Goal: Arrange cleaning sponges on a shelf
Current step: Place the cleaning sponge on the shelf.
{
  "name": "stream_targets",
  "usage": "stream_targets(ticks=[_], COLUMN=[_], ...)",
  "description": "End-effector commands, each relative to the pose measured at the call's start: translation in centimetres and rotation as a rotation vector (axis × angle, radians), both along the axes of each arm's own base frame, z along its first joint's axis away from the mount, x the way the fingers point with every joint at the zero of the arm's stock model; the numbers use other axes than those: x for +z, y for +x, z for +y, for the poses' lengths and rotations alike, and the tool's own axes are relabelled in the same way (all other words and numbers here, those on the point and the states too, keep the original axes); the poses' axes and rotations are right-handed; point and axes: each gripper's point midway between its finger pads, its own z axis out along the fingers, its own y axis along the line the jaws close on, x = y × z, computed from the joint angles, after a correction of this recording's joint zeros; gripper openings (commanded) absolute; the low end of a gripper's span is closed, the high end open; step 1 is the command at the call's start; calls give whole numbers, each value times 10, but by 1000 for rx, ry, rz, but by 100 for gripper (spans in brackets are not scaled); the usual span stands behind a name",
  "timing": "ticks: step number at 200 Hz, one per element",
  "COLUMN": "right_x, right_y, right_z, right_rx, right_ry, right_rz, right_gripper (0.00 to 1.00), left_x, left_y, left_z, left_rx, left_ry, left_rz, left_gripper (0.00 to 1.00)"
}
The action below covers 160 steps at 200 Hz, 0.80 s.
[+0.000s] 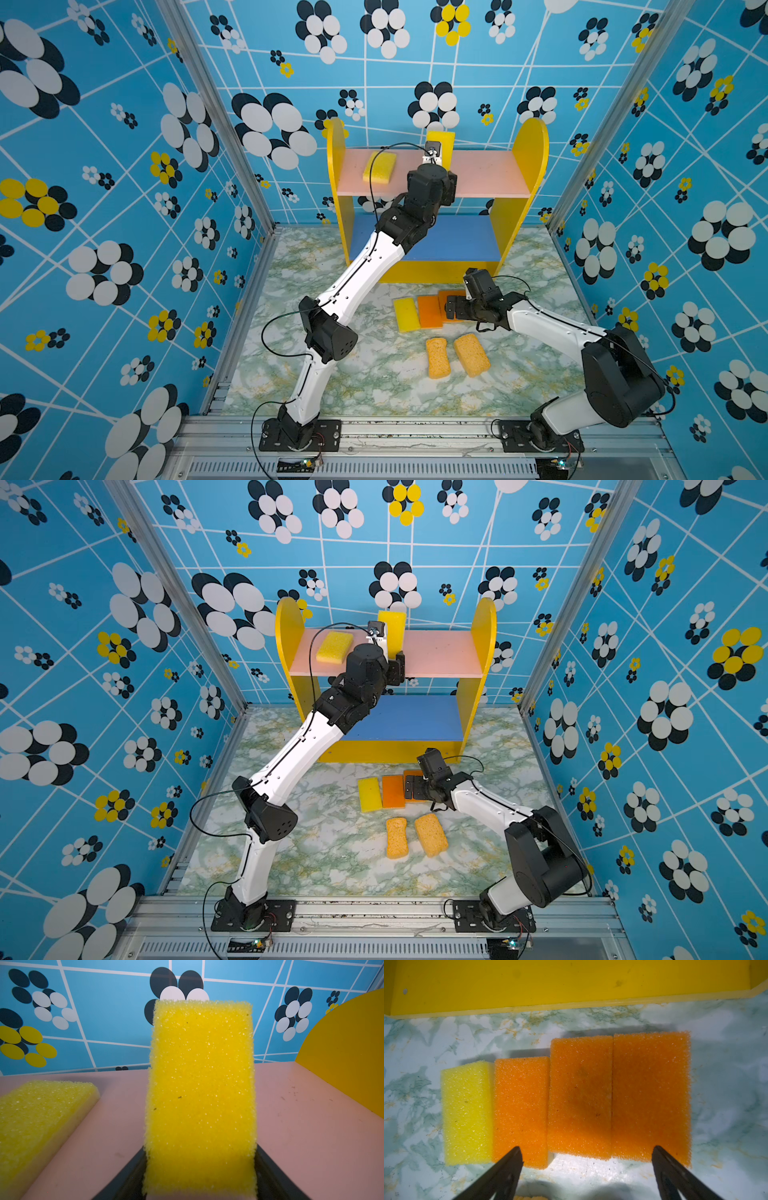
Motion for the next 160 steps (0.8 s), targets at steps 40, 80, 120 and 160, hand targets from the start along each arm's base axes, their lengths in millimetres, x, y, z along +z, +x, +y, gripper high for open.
stream_targets(ticks=[40,80,120,160], right_x=[0,-2,-2,0], right_y=[-1,-1,-1,-1], right_z=[3,3,3,3], right_rx=[16,15,15,14], right_ry=[-7,-8,-8,-7], right_rz=[7,13,13,9], right_gripper=[99,99,99,99], left_x=[-4,-5,-6,-6], left_y=[6,6,5,4], left_z=[2,3,0,-1], left_rx=[27,30,21,27], left_ry=[13,18,20,23], left_rz=[-4,-3,-2,-10], left_gripper=[78,78,78,73])
